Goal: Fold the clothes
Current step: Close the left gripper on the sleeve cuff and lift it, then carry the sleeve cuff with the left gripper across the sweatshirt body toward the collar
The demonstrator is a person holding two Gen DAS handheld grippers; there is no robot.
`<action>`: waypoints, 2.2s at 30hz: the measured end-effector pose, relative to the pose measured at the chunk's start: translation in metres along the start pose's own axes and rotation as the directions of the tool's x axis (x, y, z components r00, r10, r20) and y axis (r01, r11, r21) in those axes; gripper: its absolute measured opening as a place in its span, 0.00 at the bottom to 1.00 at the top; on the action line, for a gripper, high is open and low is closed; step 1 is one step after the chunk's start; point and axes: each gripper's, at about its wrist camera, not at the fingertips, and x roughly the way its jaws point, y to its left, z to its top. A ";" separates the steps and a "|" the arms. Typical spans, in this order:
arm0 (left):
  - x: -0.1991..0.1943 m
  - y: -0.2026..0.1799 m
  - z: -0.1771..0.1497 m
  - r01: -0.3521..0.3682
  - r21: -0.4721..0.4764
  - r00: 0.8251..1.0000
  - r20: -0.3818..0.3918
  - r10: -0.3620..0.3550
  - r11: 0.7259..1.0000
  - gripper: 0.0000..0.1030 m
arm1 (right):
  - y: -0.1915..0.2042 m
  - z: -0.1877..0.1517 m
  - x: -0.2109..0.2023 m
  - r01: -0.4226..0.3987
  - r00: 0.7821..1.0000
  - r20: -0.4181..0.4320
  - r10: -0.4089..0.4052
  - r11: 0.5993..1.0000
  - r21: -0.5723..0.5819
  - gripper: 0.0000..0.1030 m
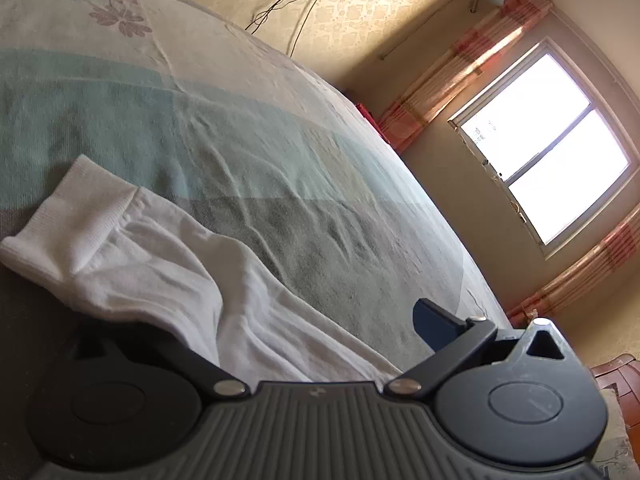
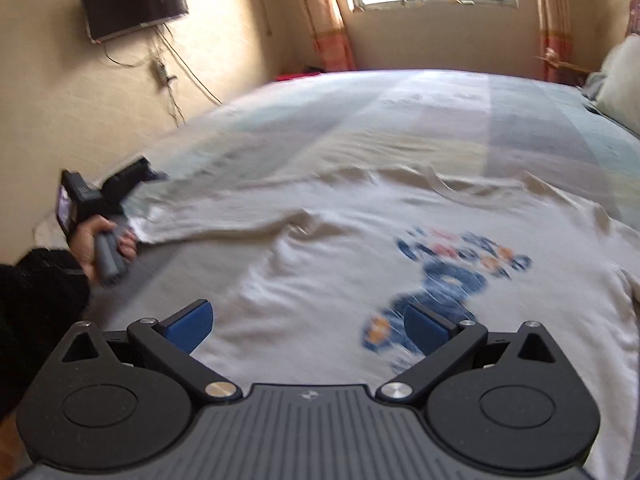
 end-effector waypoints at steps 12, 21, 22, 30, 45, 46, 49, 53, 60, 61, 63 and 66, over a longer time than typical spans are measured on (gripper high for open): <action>-0.023 -0.046 0.027 0.091 0.072 0.995 0.035 -0.094 0.993 0.99 | -0.011 -0.045 0.016 -0.054 0.994 -0.097 0.054 0.998 -0.006 1.00; -0.016 -0.097 0.013 0.143 0.144 0.990 -0.013 -0.142 0.979 0.99 | -0.007 -0.050 0.013 -0.073 0.984 -0.163 0.066 0.996 -0.043 1.00; -0.016 -0.103 0.011 0.147 0.152 0.989 -0.017 -0.146 0.977 0.99 | -0.007 -0.050 0.014 -0.066 0.982 -0.179 0.056 0.997 -0.049 1.00; -0.016 -0.148 -0.006 0.163 0.228 0.986 -0.074 -0.150 0.960 0.99 | -0.014 -0.054 0.011 0.000 0.964 -0.267 -0.014 0.999 -0.053 1.00; -0.041 -0.224 -0.043 0.232 0.327 0.968 -0.166 -0.185 0.916 0.99 | -0.024 -0.050 -0.014 0.025 0.968 -0.251 -0.032 0.999 -0.033 1.00; -0.043 -0.230 -0.046 0.238 0.334 0.967 -0.173 -0.188 0.912 0.99 | -0.023 -0.050 -0.014 0.022 0.966 -0.255 -0.030 0.999 -0.034 1.00; -0.046 -0.247 -0.055 0.250 0.362 0.963 -0.191 -0.192 0.898 0.99 | -0.023 -0.052 -0.013 0.014 0.961 -0.276 -0.025 0.999 -0.042 1.00; -0.048 -0.269 -0.071 0.277 0.389 0.951 -0.238 -0.195 0.879 0.99 | -0.023 -0.055 -0.011 0.014 0.955 -0.295 -0.027 0.999 -0.044 1.00; -0.049 -0.308 -0.099 0.325 0.426 0.931 -0.300 -0.207 0.845 0.99 | -0.029 -0.056 -0.009 0.030 0.950 -0.310 -0.041 0.999 -0.039 1.00; -0.048 -0.313 -0.102 0.334 0.428 0.927 -0.311 -0.210 0.840 0.99 | -0.030 -0.057 -0.008 0.032 0.948 -0.315 -0.044 0.999 -0.040 1.00; -0.047 -0.324 -0.109 0.352 0.432 0.918 -0.334 -0.216 0.830 0.99 | -0.030 -0.058 -0.006 0.033 0.945 -0.325 -0.046 0.998 -0.045 1.00; -0.046 -0.339 -0.119 0.372 0.441 0.906 -0.362 -0.218 0.817 0.99 | -0.029 -0.060 -0.005 0.029 0.940 -0.337 -0.046 0.998 -0.054 1.00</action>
